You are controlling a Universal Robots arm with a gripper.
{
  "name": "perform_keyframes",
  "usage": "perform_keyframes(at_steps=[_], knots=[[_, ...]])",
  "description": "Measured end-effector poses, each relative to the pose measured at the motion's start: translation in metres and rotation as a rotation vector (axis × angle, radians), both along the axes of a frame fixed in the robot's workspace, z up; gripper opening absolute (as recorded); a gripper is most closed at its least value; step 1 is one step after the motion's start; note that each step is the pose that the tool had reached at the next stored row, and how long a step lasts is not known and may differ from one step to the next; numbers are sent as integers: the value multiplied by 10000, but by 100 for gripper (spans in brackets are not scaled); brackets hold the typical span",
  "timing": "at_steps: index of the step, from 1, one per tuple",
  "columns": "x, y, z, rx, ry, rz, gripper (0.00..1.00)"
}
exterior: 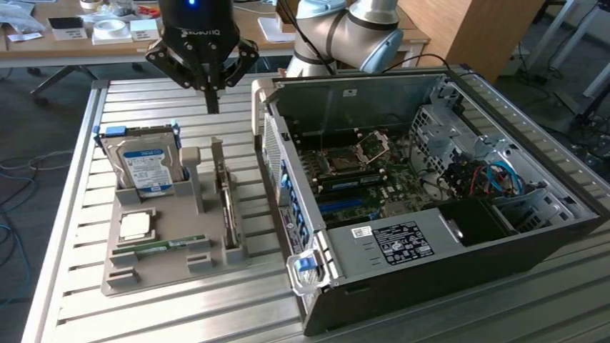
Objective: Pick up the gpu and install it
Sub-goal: 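Reach for the gpu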
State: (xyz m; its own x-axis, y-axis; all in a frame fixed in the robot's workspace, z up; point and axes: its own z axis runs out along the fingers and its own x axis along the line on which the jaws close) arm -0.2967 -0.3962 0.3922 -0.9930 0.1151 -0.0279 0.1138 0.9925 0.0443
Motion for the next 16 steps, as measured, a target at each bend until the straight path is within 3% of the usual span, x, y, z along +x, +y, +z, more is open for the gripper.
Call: perform_keyframes(at_steps=[5,16], knots=[[-23,-54,-1,0,0,118,11],[-49,-267,-1,-2,0,258,11]])
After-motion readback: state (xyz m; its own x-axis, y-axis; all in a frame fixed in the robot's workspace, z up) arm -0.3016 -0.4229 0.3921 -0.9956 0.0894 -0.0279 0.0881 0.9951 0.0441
